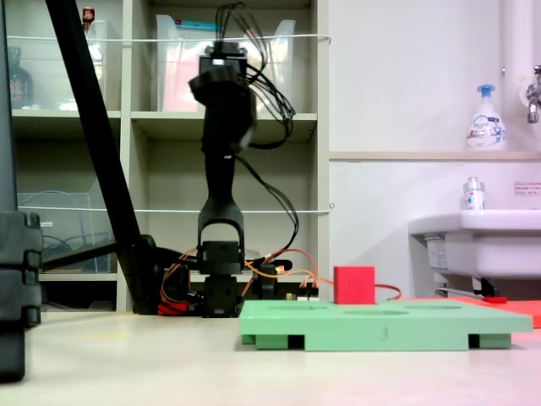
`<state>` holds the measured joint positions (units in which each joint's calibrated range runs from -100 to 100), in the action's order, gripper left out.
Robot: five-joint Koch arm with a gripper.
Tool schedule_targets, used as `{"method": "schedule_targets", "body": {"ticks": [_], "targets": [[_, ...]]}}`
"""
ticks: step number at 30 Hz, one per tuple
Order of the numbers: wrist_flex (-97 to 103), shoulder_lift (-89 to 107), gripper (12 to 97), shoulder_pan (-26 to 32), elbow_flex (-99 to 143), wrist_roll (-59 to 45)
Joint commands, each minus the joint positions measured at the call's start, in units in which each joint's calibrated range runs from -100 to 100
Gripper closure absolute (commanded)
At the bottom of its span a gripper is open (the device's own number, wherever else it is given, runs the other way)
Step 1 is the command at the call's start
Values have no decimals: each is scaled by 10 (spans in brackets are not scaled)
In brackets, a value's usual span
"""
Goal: Put the square block into the corresponding hole
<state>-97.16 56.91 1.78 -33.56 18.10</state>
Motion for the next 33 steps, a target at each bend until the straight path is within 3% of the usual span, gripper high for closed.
{"method": "schedule_targets", "body": {"ticks": [1,4,6,11,16,24,33], "targets": [[78,31,495,-12,-8,-9],[230,107,514,-35,139,-32],[452,216,583,-54,337,-64],[667,365,589,-42,632,-109],[1103,431,609,-26,1054,-158],[1110,431,620,-21,1327,-162],[1020,431,619,-20,1336,-162]]}}
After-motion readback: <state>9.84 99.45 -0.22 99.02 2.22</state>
